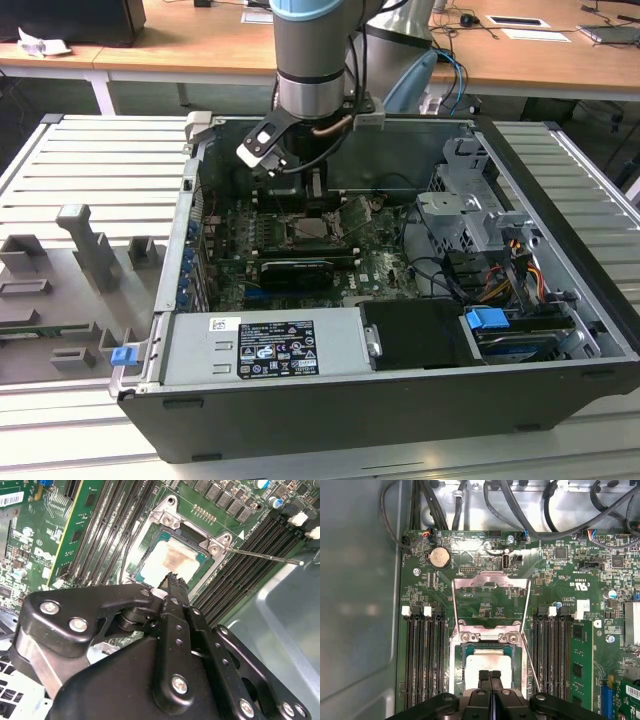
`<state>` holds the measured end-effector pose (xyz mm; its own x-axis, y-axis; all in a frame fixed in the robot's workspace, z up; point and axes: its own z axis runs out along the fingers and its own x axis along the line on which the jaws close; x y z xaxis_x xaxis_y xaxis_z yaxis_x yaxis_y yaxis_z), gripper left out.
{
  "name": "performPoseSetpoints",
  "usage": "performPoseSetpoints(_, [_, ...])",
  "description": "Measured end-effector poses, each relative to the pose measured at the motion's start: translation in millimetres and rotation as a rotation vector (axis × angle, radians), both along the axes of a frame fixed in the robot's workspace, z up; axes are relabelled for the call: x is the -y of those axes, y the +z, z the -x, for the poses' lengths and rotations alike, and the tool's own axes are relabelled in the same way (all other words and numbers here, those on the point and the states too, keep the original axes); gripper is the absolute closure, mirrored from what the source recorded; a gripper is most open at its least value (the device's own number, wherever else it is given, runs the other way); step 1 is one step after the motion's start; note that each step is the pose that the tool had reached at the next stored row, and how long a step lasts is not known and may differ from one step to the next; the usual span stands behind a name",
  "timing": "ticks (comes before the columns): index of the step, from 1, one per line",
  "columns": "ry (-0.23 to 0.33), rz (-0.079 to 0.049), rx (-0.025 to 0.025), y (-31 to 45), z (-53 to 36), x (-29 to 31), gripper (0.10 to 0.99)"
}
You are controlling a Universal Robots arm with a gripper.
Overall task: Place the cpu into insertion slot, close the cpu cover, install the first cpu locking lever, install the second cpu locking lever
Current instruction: 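Close the cpu cover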
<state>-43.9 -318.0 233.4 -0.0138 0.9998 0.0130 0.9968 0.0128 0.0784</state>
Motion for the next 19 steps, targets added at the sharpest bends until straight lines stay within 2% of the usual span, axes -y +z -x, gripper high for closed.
performPoseSetpoints(4, [0.000, 0.000, -0.0080, 0.0, -10.8, 0.2, 0.980])
performPoseSetpoints(7, [0.000, 0.000, -0.0087, -0.1, -14.9, 0.7, 0.980])
performPoseSetpoints(9, [0.000, 0.000, -0.0088, -0.1, -22.3, 0.8, 0.980])
performPoseSetpoints(12, [-0.001, 0.000, -0.0091, 1.8, -22.4, 0.7, 0.980])
performPoseSetpoints(16, [0.000, 0.000, -0.0094, 10.2, -22.5, 0.7, 0.980])
performPoseSetpoints(17, [0.000, -0.001, -0.0104, 10.1, -24.2, 0.7, 0.980])
performPoseSetpoints(19, [0.000, 0.000, -0.0165, 10.2, -31.8, 0.8, 0.980])
